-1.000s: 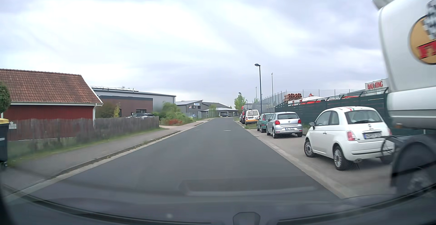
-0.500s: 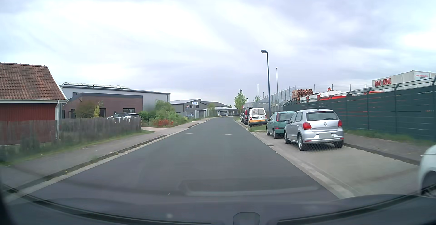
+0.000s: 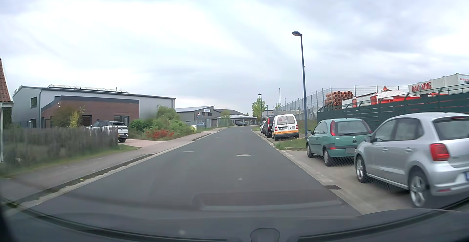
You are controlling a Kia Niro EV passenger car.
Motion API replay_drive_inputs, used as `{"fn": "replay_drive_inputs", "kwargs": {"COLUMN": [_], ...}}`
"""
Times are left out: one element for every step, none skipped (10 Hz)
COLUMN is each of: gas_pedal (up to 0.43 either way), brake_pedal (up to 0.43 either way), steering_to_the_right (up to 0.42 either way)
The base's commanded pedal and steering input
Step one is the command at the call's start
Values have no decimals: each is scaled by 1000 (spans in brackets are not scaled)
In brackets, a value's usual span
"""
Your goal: Follow the waypoints while adhering to traffic rules and regulations
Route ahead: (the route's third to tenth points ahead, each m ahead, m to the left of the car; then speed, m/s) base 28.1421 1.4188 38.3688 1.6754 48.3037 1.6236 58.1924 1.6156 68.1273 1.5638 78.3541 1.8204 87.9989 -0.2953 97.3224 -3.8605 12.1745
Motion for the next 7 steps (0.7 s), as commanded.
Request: {"fn": "replay_drive_inputs", "kwargs": {"gas_pedal": [169, 169, 169, 169, 169, 169, 169], "brake_pedal": [0, 0, 0, 0, 0, 0, 0], "steering_to_the_right": [2, 2, 2, 2, 2, 2, 1]}}
